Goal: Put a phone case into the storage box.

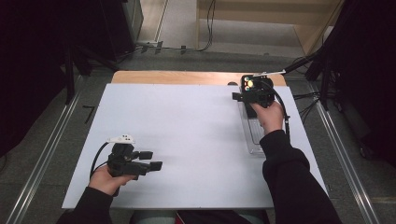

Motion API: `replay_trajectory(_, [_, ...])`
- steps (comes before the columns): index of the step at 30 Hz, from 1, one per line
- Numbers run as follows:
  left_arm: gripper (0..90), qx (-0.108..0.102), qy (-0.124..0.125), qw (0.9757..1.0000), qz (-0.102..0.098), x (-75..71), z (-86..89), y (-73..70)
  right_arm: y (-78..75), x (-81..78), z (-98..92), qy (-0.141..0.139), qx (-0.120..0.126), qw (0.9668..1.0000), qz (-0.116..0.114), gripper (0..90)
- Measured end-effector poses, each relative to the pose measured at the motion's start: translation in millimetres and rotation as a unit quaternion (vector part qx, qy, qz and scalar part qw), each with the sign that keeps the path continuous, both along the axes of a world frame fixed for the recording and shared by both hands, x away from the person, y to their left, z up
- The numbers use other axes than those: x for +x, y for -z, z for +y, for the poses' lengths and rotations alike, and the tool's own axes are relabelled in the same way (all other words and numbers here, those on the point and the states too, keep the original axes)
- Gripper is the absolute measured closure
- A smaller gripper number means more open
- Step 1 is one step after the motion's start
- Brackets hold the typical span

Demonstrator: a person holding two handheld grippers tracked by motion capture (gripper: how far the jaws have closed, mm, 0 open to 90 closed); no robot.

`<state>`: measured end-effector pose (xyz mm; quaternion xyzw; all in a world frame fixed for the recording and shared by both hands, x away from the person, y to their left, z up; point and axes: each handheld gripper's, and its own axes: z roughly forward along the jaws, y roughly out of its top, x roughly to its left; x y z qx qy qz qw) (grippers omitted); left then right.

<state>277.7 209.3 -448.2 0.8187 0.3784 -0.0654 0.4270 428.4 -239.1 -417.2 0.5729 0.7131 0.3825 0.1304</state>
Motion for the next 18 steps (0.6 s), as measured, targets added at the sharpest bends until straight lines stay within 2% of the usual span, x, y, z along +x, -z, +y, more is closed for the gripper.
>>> replay_trajectory(3, [28.5, 0.0, -0.002, 1.0, 0.002, 1.0, 0.7, 0.2, -1.3, -4.3, 6.6, -0.005, -0.002, 1.0, 0.003, 8.1])
replay_trajectory(6, [28.5, -0.001, -0.002, 1.0, 0.002, 1.4, 1.3, 0.4, -1.9, -7.4, 13.3, -0.022, 0.002, 0.9997, 0.006, 8.3])
replay_trajectory(8, [28.5, -0.001, -0.003, 1.0, 0.003, 1.3, 1.3, 0.7, -2.3, -10.5, 17.7, -0.028, 0.001, 0.9996, 0.006, 14.8])
replay_trajectory(18, [28.5, -0.003, 0.0, 1.0, 0.003, 1.9, 1.7, 0.6, 1.3, -25.1, 31.7, -0.074, 0.012, 0.9971, 0.01, 15.1])
